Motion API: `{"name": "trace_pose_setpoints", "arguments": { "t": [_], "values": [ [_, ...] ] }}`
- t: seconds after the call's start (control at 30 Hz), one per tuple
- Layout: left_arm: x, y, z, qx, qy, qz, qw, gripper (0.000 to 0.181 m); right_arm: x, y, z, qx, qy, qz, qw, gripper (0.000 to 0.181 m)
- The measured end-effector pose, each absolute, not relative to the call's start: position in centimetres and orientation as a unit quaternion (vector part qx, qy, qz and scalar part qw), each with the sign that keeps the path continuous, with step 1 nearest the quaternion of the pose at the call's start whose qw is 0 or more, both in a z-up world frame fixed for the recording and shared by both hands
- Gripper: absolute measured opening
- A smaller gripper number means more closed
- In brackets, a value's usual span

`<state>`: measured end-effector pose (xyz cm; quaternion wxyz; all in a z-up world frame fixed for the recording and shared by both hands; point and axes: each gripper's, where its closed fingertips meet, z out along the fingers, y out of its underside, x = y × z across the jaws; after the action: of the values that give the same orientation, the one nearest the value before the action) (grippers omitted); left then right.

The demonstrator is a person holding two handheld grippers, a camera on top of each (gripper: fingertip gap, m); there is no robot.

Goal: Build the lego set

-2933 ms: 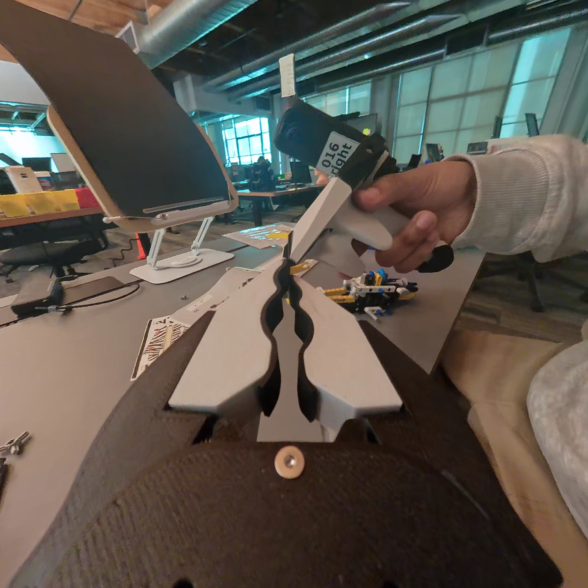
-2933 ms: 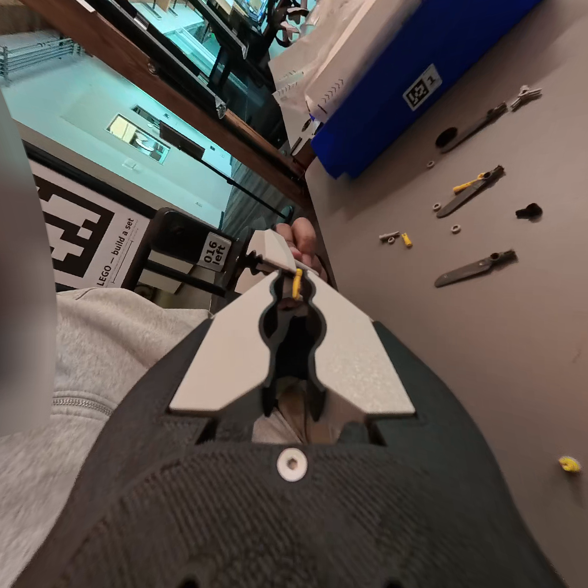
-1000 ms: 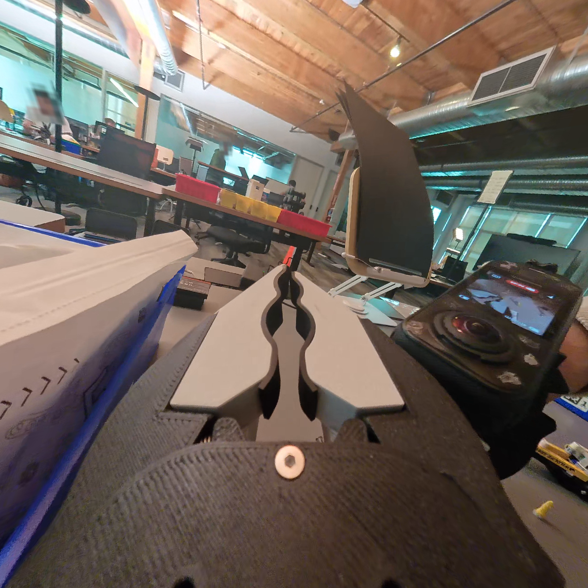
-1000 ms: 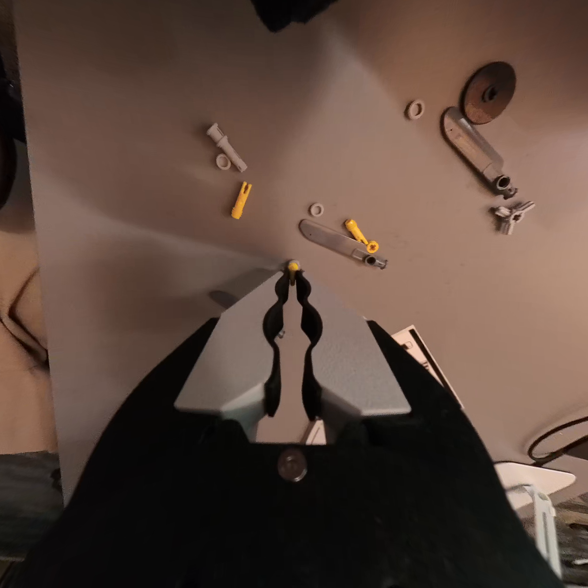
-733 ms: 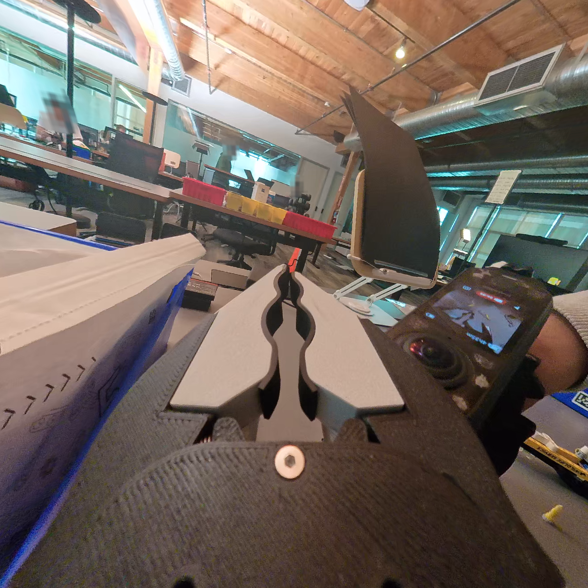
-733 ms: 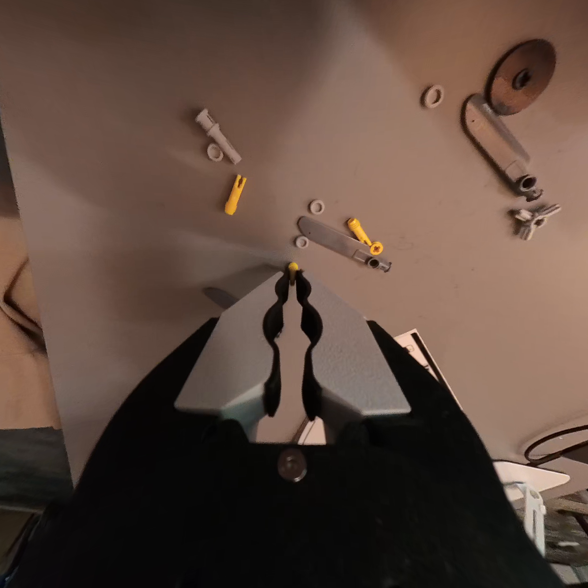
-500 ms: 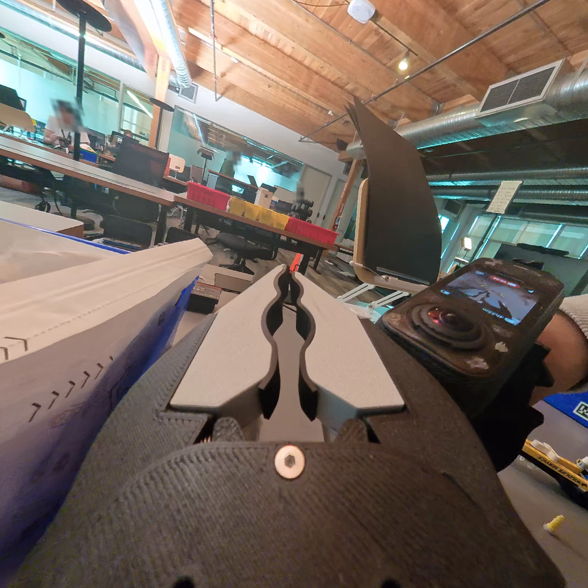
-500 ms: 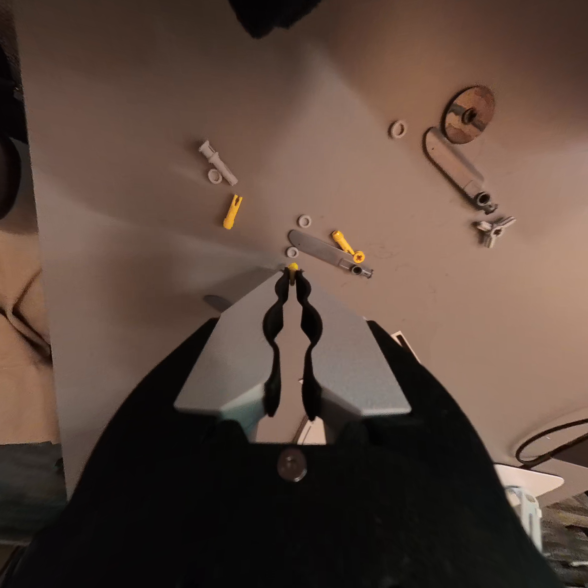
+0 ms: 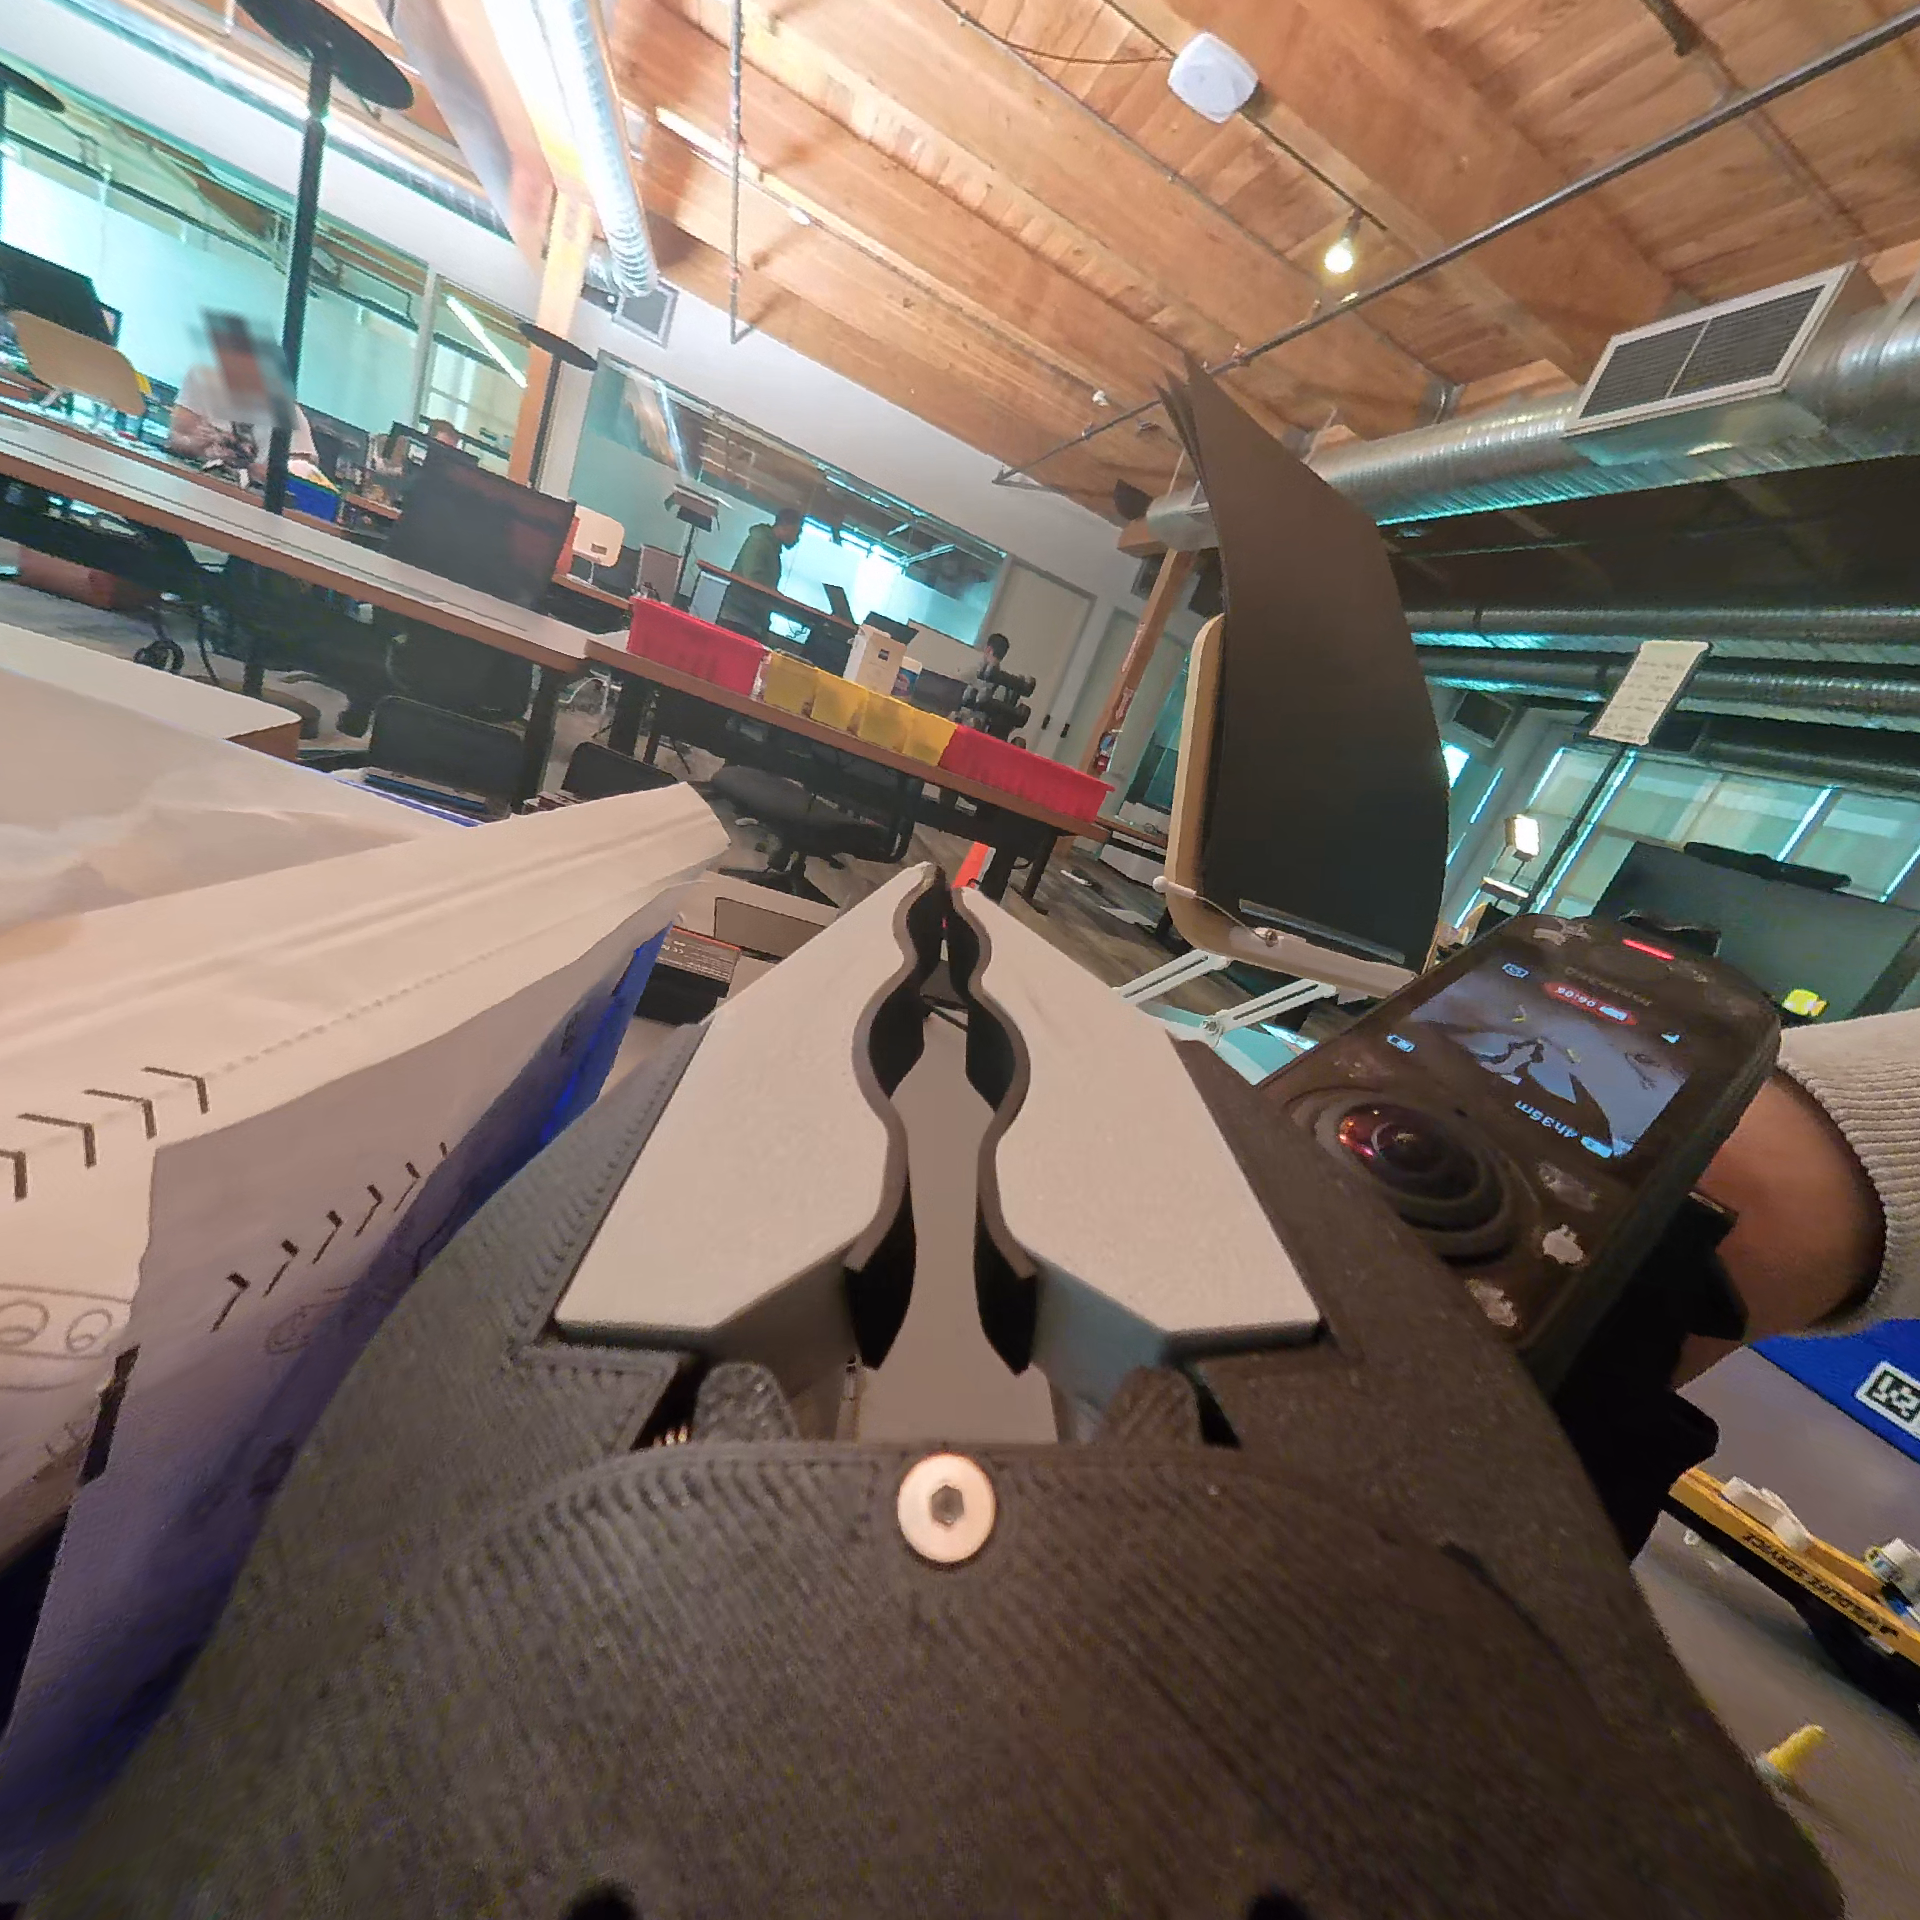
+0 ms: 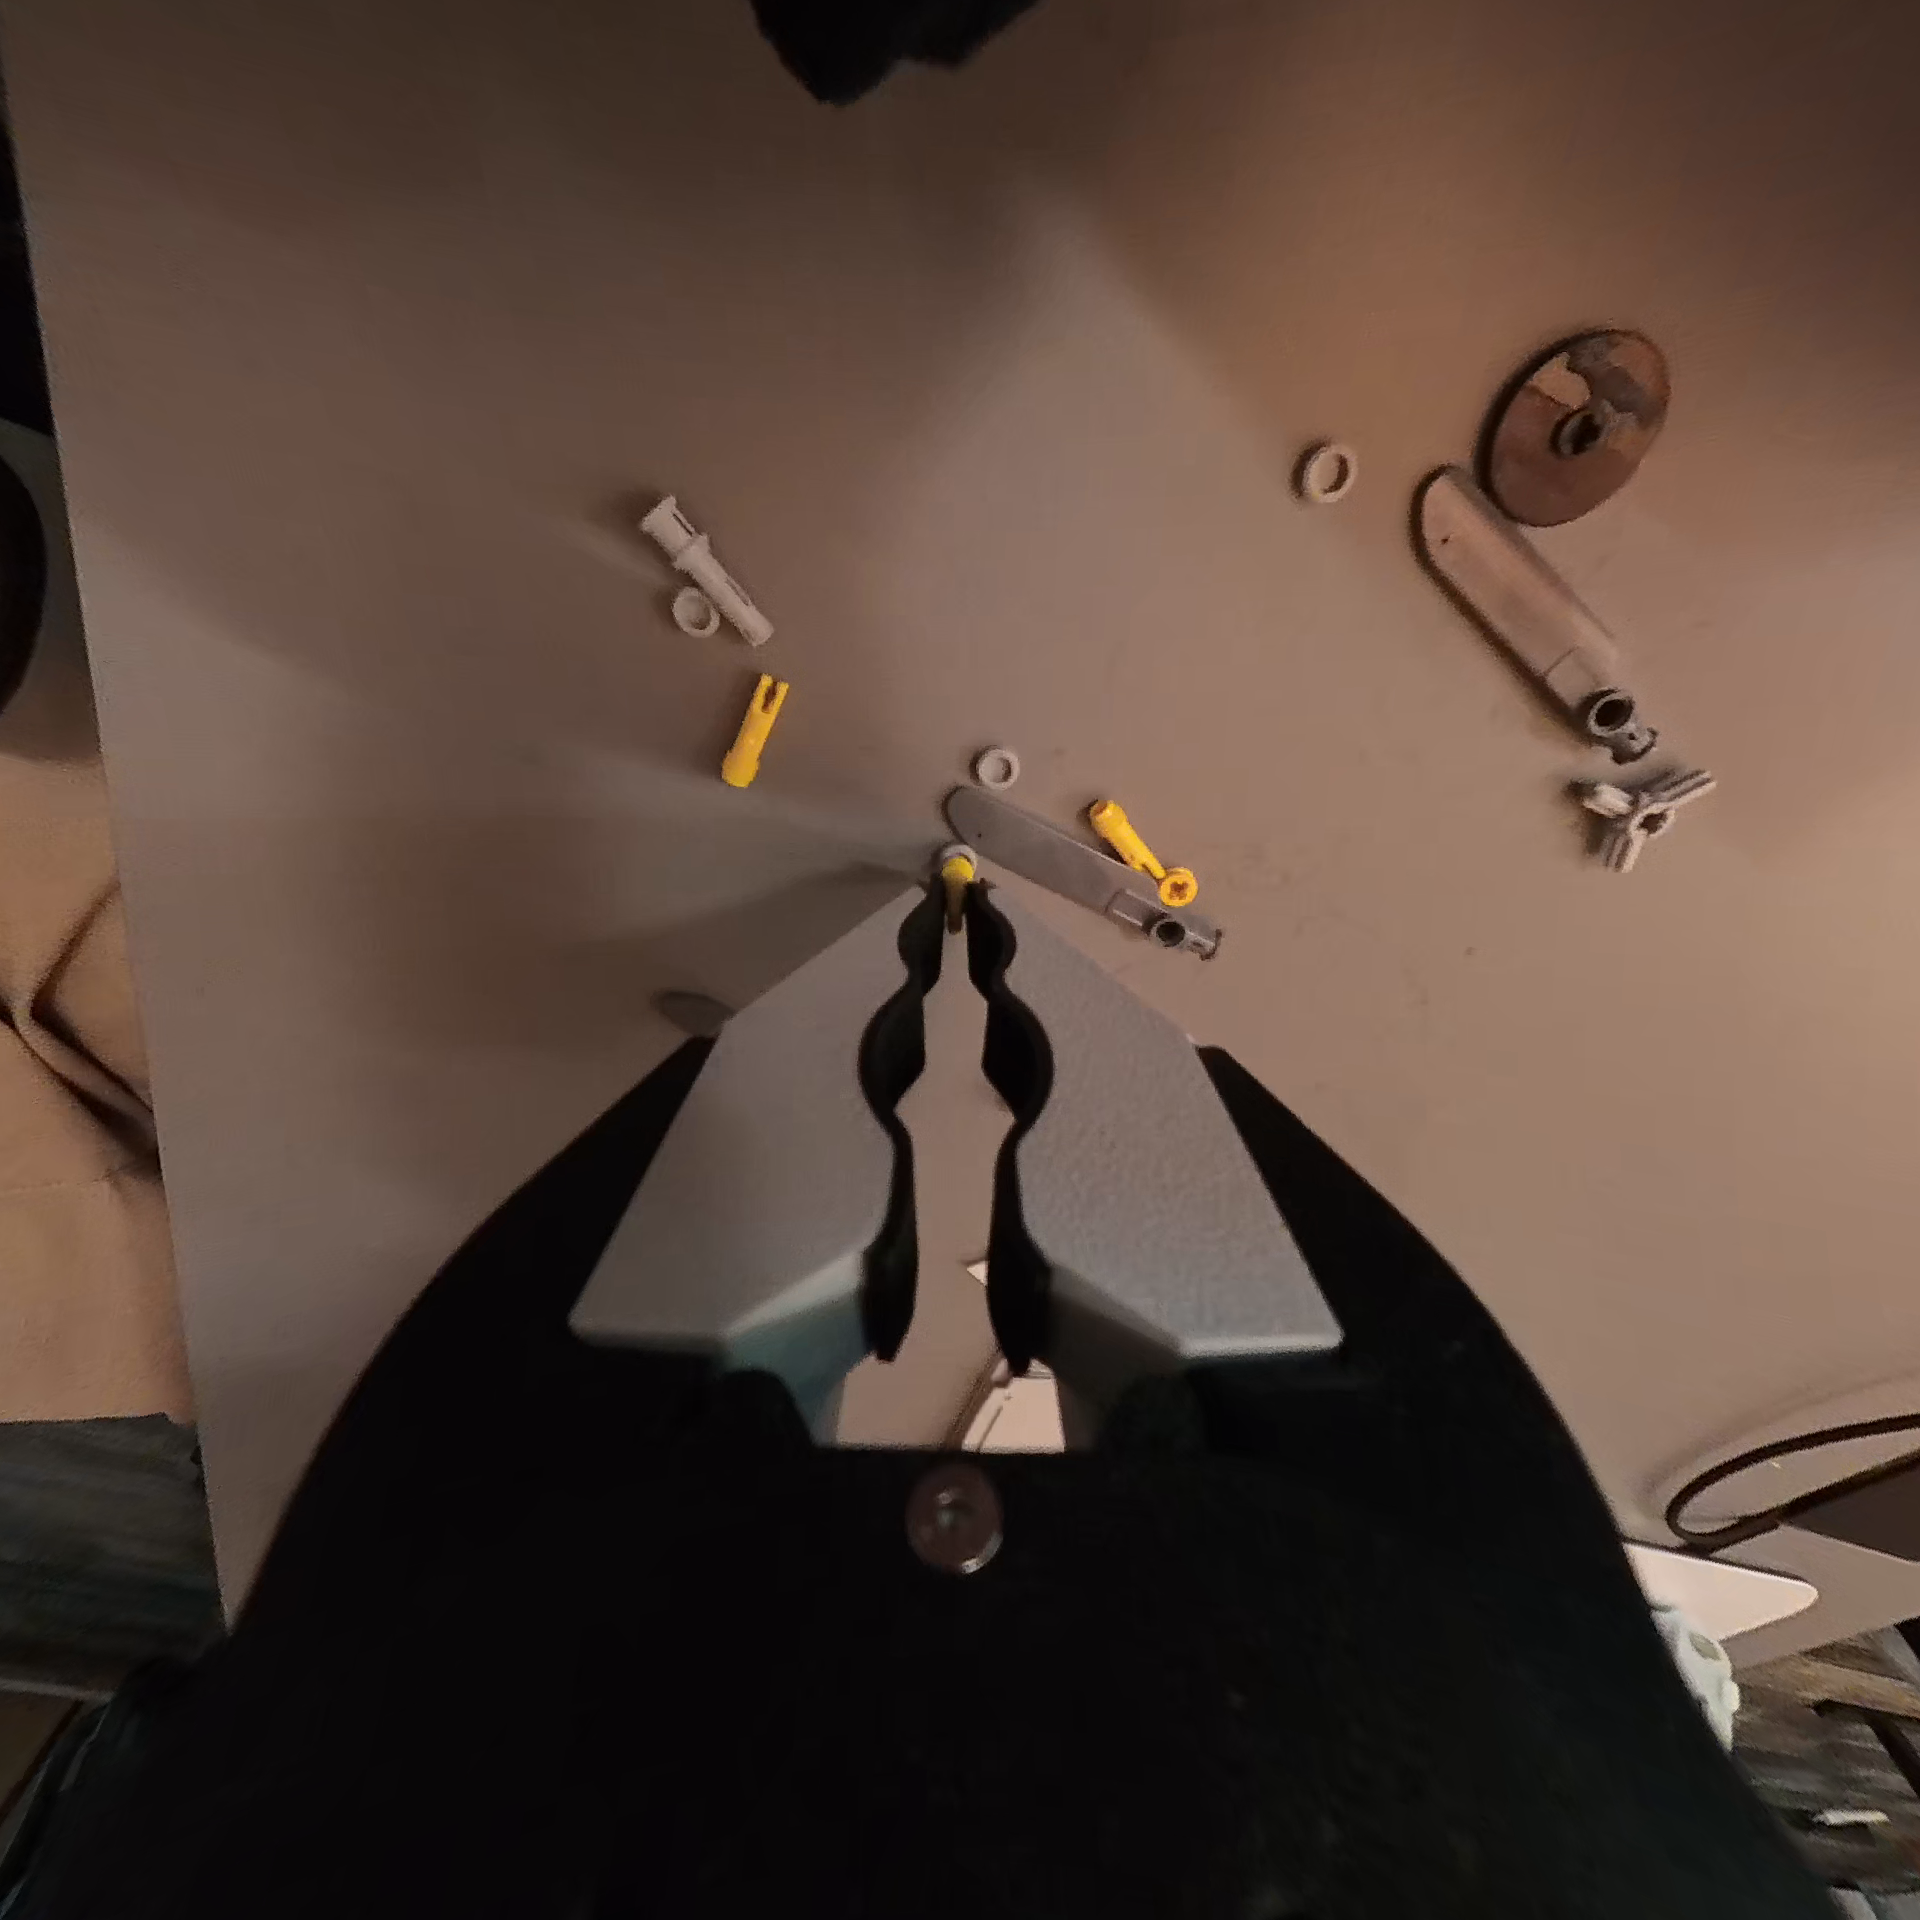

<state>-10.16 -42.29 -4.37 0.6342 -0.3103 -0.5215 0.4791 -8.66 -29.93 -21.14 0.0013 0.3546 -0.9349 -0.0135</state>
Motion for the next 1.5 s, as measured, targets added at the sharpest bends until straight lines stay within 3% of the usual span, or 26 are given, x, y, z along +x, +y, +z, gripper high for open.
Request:
{"name": "trace_pose_setpoints", "arguments": {
  "t": [1.5],
  "values": [
    [-6.2, -46.7, -4.0, -0.155, -0.569, 0.526, 0.613, 0.0, -8.6, -30.0, -21.4, 0.298, -0.951, -0.084, -0.027, 0.002]
  ]
}}
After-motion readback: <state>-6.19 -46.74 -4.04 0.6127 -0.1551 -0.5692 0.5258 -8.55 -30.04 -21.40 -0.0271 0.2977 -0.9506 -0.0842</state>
